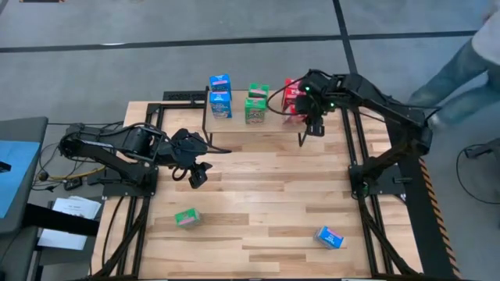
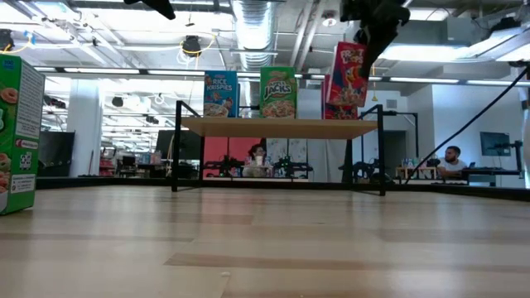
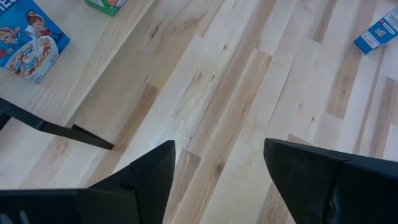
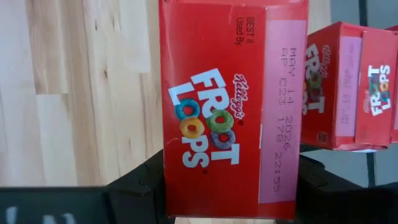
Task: Stack cereal on shelf
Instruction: Put the red cereal box on the shelf aligned with the other red cereal boxes
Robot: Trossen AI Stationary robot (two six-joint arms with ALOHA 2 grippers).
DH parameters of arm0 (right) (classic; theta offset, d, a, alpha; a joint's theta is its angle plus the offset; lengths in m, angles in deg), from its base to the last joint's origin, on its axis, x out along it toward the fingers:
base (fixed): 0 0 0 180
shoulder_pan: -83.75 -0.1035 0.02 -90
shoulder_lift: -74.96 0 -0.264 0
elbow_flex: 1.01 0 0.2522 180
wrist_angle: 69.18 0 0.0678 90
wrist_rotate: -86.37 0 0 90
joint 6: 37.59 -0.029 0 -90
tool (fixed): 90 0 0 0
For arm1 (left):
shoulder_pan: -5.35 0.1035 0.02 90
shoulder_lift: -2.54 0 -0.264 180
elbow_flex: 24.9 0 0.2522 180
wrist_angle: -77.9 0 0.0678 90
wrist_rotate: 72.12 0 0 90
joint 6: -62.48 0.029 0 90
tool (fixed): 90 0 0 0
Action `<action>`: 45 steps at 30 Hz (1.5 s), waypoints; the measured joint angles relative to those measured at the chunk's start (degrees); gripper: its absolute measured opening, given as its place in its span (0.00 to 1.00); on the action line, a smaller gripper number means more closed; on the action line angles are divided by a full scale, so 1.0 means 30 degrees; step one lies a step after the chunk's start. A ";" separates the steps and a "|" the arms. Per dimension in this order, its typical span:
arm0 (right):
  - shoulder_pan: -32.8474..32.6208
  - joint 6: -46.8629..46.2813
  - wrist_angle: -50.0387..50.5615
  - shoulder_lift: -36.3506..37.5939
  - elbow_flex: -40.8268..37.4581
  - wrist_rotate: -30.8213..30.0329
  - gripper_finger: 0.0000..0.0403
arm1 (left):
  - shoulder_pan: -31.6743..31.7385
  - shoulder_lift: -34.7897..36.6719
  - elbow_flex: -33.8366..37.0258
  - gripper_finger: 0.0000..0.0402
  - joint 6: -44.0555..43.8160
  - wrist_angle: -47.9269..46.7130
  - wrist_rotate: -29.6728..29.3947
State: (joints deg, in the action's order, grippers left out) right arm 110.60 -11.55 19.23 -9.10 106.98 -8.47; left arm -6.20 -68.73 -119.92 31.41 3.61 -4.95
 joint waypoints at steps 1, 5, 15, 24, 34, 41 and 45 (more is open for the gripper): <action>-0.0015 -0.0014 -0.0001 -0.0129 0.0006 0.0052 0.53 | 0.0007 0.0000 0.0000 0.58 0.0000 0.0000 0.0000; 0.0015 0.0062 0.0586 -0.0525 0.0011 0.0189 0.53 | 0.0007 0.0000 0.0000 0.58 -0.0004 0.0000 -0.0003; 0.0328 0.0273 0.0175 -0.1906 0.0029 -0.0444 0.53 | 0.0002 0.0000 0.0000 0.58 0.0000 0.0000 0.0000; 0.0682 0.0508 -0.0114 -0.2035 0.0034 -0.0464 0.54 | 0.0000 0.0000 0.0000 0.58 0.0000 0.0000 0.0000; 0.1013 0.0652 -0.0342 -0.2073 -0.0029 -0.0495 0.72 | 0.0007 0.0000 0.0000 0.58 0.0000 0.0000 0.0000; 0.0998 0.0667 -0.0364 -0.2066 -0.0029 -0.1187 0.88 | 0.0000 0.0000 0.0000 0.58 0.0000 0.0000 0.0000; 0.0946 0.0659 -0.0372 -0.1855 -0.0029 -0.1873 0.91 | 0.0002 0.0000 0.0000 0.58 0.0000 0.0000 0.0000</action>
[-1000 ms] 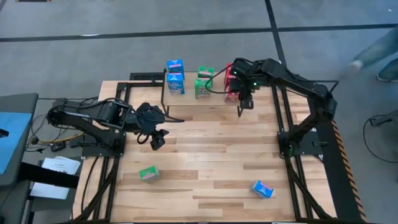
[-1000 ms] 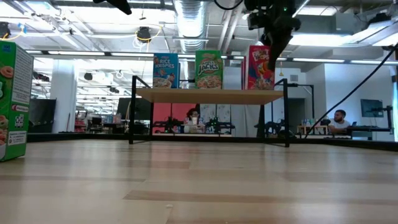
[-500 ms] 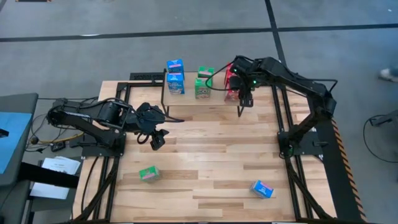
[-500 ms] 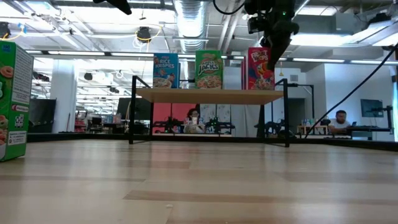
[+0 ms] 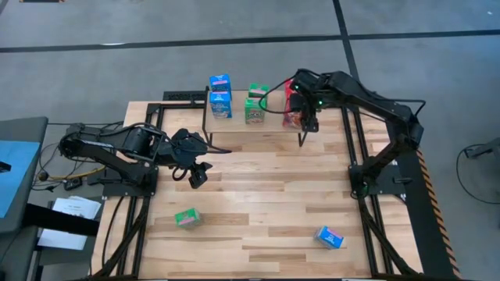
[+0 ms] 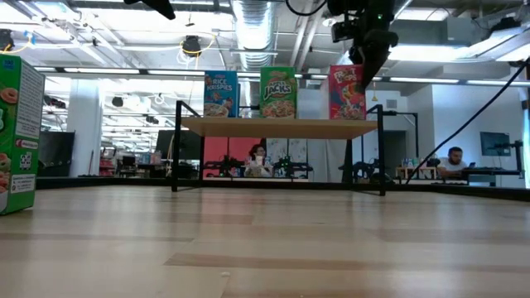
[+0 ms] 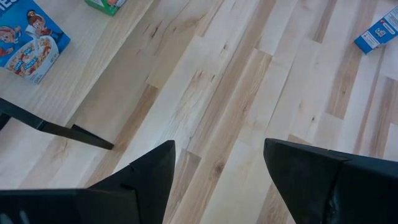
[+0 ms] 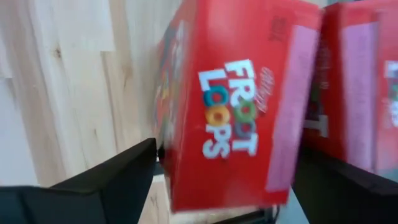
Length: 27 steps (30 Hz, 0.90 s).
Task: Stack cereal on shelf
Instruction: Put the red cereal box on the shelf aligned with the other red cereal boxes
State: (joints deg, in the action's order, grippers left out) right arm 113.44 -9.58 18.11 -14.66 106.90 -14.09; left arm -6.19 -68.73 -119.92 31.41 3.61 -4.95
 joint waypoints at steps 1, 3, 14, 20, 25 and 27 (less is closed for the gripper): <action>-0.0007 -0.0007 0.0011 0.0119 0.0007 -0.0072 0.92 | 0.0000 0.0000 0.0000 0.58 0.0000 0.0000 0.0000; -0.0007 -0.0155 0.0134 0.0307 0.0007 -0.0066 0.92 | -0.0002 0.0000 0.0000 0.58 0.0000 0.0000 0.0000; -0.0689 -0.0869 0.0525 0.1208 0.0029 -0.0426 0.91 | 0.0004 0.0000 0.0000 0.58 0.0000 0.0000 0.0000; -0.1058 -0.2211 0.1770 0.1188 0.0021 -0.1324 0.91 | 0.0005 0.0000 0.0000 0.58 0.0000 0.0000 0.0000; -0.1326 -0.4103 0.3066 0.1685 0.0029 -0.0938 0.91 | 0.0005 0.0000 0.0000 0.58 0.0000 0.0000 0.0000; -0.1704 -0.4699 0.3434 0.1855 0.0029 -0.0224 0.91 | -0.0002 0.0000 0.0000 0.58 0.0000 0.0000 0.0000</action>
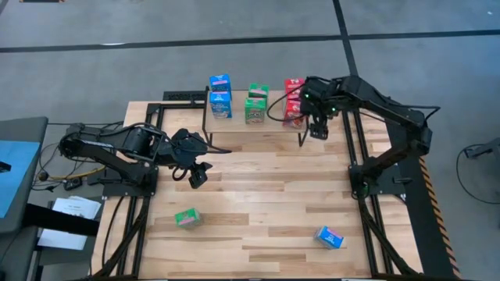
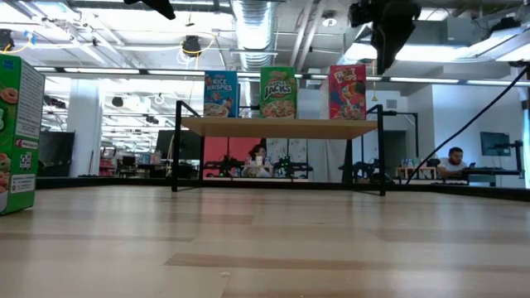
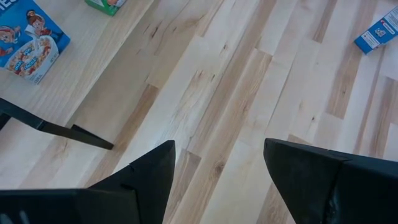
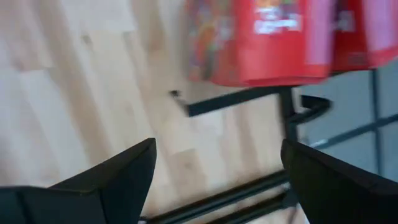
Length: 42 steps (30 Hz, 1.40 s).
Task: Stack cereal on shelf
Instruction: Put the red cereal box on the shelf aligned with the other red cereal boxes
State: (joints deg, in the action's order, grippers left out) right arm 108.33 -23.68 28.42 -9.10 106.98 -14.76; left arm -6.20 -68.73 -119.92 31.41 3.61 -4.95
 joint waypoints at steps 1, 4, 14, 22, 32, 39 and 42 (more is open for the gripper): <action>-0.0273 -0.0232 0.0033 0.0053 0.0000 0.0427 0.91 | 0.0007 0.0000 0.0000 0.58 0.0000 0.0000 0.0000; -0.1048 -0.0633 0.0024 0.0202 0.0000 0.2297 0.91 | 0.0007 0.0000 0.0000 0.58 0.0000 0.0000 0.0000; -0.1745 0.0021 -0.2511 0.0111 -0.0004 0.4114 0.91 | 0.0003 0.0000 0.0000 0.58 0.0000 0.0000 0.0000; -0.0890 -0.0262 -0.2472 0.0113 -0.0007 0.4101 0.91 | 0.0007 0.0000 0.0000 0.58 0.0000 0.0000 0.0000; -0.0138 -0.0175 -0.2561 0.0113 -0.0007 0.3342 0.91 | 0.0003 0.0000 0.0000 0.58 0.0000 0.0000 0.0000; -0.0131 0.0022 -0.3080 0.0113 -0.0007 0.2469 0.91 | 0.0007 0.0000 0.0004 0.58 0.0000 0.0000 0.0000; -0.0138 0.0022 -0.3240 0.0113 -0.0003 0.2469 0.91 | 0.0002 0.0000 0.0000 0.58 -0.0003 0.0000 0.0000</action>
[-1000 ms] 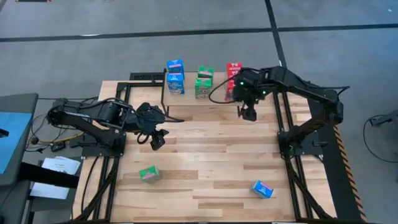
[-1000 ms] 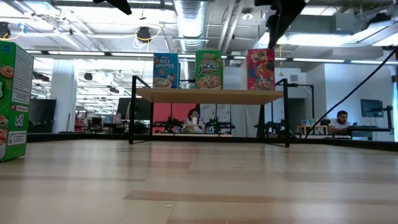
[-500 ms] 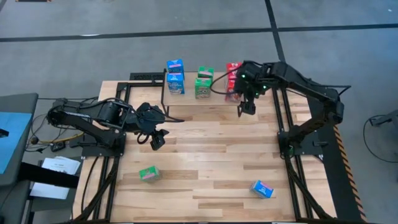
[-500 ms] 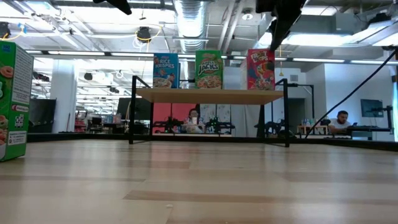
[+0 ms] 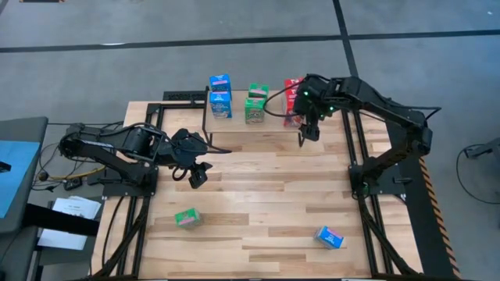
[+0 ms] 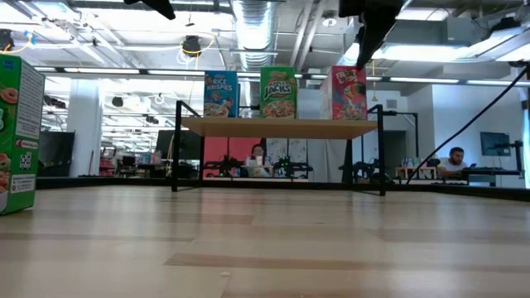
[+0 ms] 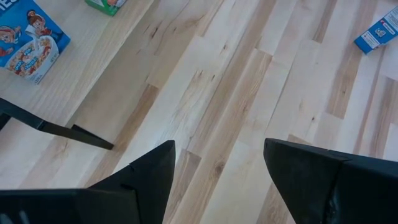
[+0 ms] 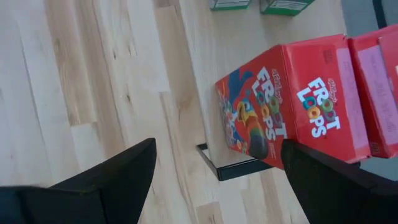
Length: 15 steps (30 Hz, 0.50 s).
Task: Stack cereal on shelf
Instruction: Put the red cereal box on the shelf aligned with the other red cereal boxes, then put the blue cereal box on the shelf aligned with the other blue cereal boxes
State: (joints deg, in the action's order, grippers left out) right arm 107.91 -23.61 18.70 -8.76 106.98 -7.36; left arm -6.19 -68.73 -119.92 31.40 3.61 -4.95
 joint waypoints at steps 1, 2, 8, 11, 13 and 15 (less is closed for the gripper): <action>-0.0017 0.0000 0.0017 0.0000 -0.0002 0.0007 0.91 | -0.0003 0.0000 0.0000 0.58 0.0003 0.0000 0.0000; -0.0076 0.0000 0.0026 0.0000 -0.0004 0.0015 0.91 | 0.0004 0.0000 0.0000 0.58 0.0003 0.0000 0.0000; -0.0562 -0.0194 0.0155 0.0046 0.0001 0.0000 0.91 | 0.0003 0.0000 0.0003 0.58 0.0003 0.0000 0.0000; -0.0891 -0.0752 0.0284 0.0051 0.0002 0.0050 0.91 | 0.0001 0.0000 0.0003 0.58 0.0003 0.0000 0.0000; -0.1197 -0.1025 0.0615 0.0056 -0.0004 0.0073 0.91 | 0.0004 0.0000 0.0007 0.58 0.0003 0.0000 0.0000; -0.1557 -0.1491 0.0997 0.0058 -0.0004 0.0090 0.91 | 0.0002 0.0000 0.0005 0.58 0.0003 0.0000 0.0000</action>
State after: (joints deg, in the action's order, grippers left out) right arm 103.24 -28.08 21.69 -8.58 106.96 -7.09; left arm -6.18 -68.73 -119.90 31.41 3.61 -4.95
